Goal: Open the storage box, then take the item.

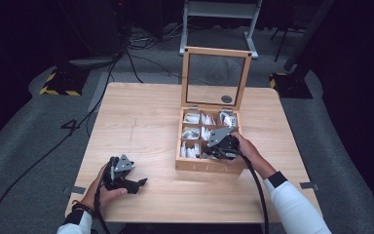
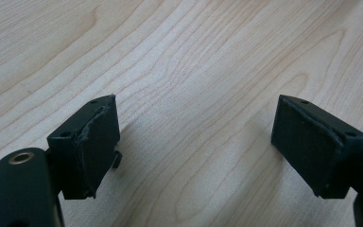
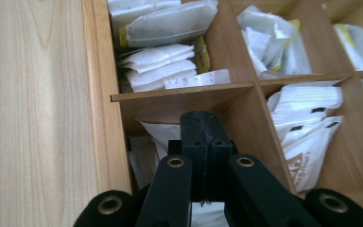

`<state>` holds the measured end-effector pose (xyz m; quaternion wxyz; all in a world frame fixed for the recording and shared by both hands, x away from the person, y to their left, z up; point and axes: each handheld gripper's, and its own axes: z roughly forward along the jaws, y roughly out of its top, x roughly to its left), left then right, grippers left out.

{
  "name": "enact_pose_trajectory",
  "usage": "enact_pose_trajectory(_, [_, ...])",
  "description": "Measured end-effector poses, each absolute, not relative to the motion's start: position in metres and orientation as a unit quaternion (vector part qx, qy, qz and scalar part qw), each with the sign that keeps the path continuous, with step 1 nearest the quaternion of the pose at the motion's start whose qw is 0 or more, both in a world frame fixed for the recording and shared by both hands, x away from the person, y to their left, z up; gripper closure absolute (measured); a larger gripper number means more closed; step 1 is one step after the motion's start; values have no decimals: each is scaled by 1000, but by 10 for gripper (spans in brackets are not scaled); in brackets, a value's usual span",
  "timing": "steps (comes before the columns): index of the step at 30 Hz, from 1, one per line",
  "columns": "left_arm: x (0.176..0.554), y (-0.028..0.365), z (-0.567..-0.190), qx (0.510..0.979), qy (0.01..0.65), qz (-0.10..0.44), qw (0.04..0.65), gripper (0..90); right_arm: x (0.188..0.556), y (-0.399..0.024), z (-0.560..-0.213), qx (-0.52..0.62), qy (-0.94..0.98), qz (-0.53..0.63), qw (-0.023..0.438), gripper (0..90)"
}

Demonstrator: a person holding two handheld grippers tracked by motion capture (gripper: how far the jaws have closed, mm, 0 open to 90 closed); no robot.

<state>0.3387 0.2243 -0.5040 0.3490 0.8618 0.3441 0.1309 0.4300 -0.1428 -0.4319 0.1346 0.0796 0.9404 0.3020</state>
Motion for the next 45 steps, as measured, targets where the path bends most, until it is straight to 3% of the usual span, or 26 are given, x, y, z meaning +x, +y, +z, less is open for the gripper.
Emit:
enact_pose_trajectory(18, [339, 224, -504, 862, 344, 131, 349, 165, 424, -179, -408, 121, 891, 412, 148, 900])
enact_pose_trajectory(45, [339, 224, -504, 862, 345, 131, 349, 161, 406, -221, -375, 156, 845, 483, 170, 900])
